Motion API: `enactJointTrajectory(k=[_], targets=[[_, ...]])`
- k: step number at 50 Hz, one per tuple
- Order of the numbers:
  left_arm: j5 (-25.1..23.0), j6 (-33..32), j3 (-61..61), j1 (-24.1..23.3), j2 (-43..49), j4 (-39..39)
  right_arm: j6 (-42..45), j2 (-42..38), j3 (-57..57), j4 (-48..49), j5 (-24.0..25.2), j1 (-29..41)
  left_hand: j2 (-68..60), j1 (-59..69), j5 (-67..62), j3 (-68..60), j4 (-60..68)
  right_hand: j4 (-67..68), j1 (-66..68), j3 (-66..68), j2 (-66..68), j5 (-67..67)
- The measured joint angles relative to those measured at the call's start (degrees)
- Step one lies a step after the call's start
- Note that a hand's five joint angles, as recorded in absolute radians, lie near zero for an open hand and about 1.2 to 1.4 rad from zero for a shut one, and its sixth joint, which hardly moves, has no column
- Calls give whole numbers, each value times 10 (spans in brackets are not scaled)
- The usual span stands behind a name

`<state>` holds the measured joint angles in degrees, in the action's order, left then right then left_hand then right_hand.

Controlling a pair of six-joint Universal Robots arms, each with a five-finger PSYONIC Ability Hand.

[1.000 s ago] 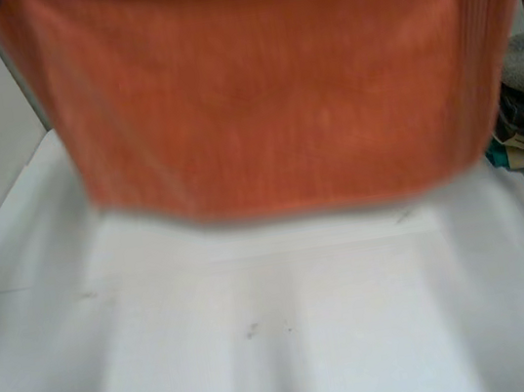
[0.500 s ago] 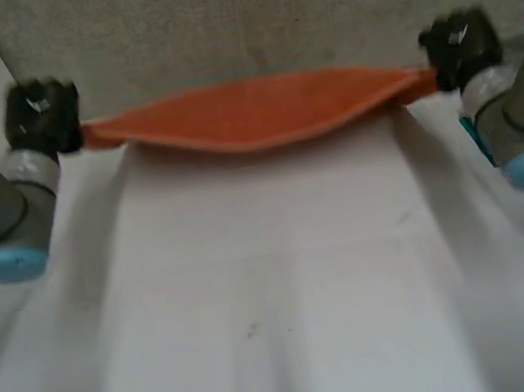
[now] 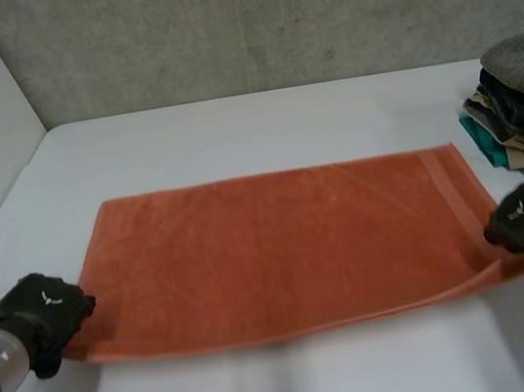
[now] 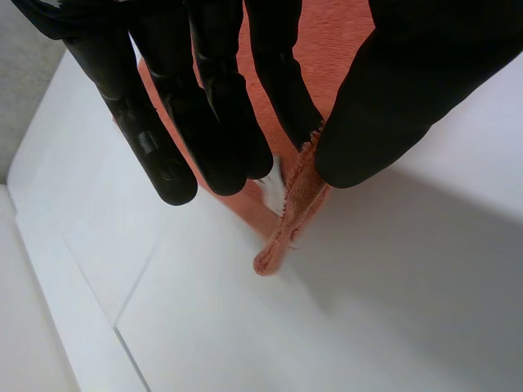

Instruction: Fold the laundry.

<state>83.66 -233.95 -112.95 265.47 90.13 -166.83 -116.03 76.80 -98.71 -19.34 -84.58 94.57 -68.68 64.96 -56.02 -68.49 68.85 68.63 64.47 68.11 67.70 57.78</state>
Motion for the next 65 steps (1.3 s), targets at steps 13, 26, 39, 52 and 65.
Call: enactJointTrajectory(k=[13, 26, 39, 52, 65], targets=[[-38, 22, 96, -24, 99, -131, -75, -85, 70, 131, -2, 13, 0, 0, 0, 0, 0, 0, 0, 0, 0, 0], [9, 105, 451, -96, 415, -296, -143, -309, 318, 279, -69, 63, 0, 0, 0, 0, 0, 0, 0, 0, 0, 2], [71, 107, 662, -136, 569, -271, -144, -455, 498, 328, -104, 86, 537, -536, 510, 534, -544, -565, -516, -561, -555, -553], [66, 171, 516, -174, 416, -266, -275, -249, 349, 243, -42, 98, 566, -541, 532, 564, -572, -566, -516, -562, -555, -553], [25, 286, 317, -153, 240, -268, -352, -154, 187, 62, 46, -6, 566, -541, 532, 564, -572, -459, -414, -453, -451, -445]])
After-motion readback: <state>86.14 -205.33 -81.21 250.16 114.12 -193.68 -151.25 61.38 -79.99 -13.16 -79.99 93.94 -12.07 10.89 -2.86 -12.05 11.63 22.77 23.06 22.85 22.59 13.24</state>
